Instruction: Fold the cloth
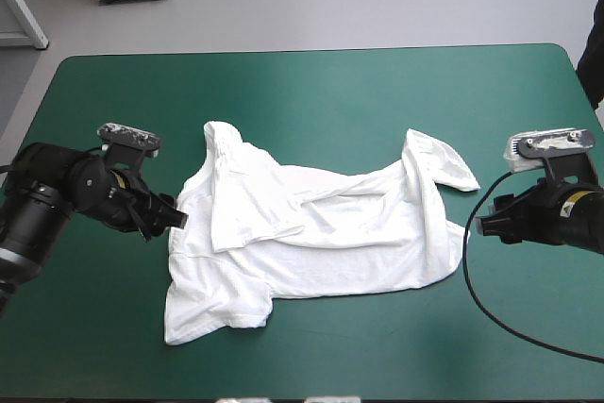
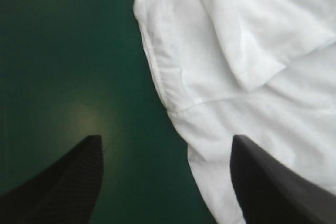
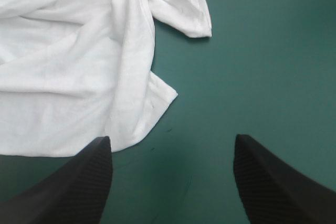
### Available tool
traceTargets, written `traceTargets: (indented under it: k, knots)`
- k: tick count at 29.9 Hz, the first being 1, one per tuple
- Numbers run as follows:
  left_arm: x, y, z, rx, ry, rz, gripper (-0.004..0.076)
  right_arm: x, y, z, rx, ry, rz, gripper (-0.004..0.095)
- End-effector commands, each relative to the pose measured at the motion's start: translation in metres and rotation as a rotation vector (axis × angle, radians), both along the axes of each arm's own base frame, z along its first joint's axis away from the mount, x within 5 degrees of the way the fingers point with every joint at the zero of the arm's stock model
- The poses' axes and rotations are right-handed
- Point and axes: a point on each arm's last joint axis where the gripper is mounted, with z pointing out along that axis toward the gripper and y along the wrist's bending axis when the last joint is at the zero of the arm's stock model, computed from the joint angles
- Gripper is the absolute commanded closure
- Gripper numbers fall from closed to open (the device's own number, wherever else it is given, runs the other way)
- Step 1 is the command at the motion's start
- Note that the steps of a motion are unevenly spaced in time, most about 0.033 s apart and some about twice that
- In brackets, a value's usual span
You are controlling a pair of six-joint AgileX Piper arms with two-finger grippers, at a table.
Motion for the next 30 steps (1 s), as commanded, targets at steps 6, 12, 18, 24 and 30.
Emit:
traceTargets:
  k: [6,12,18,24,30]
  knots:
    - [0.024,-0.010,-0.058,-0.007,0.158,0.000,0.0221,0.001,0.004,0.000,0.020,-0.044,0.018,0.0281]
    - [0.045,-0.015,-0.089,0.003,0.204,0.001,0.0221,-0.001,0.011,-0.001,0.021,-0.042,0.063,0.0283]
    - [0.062,-0.019,-0.119,0.017,0.273,0.007,0.0221,-0.001,0.011,-0.007,0.014,-0.016,0.060,0.0283]
    - [0.072,-0.022,-0.143,0.023,0.329,0.010,0.0222,0.000,0.013,-0.024,0.023,0.037,0.064,0.0287]
    - [0.070,-0.022,-0.160,0.031,0.371,0.012,0.0273,0.006,0.013,-0.058,-0.003,0.109,0.063,0.0287]
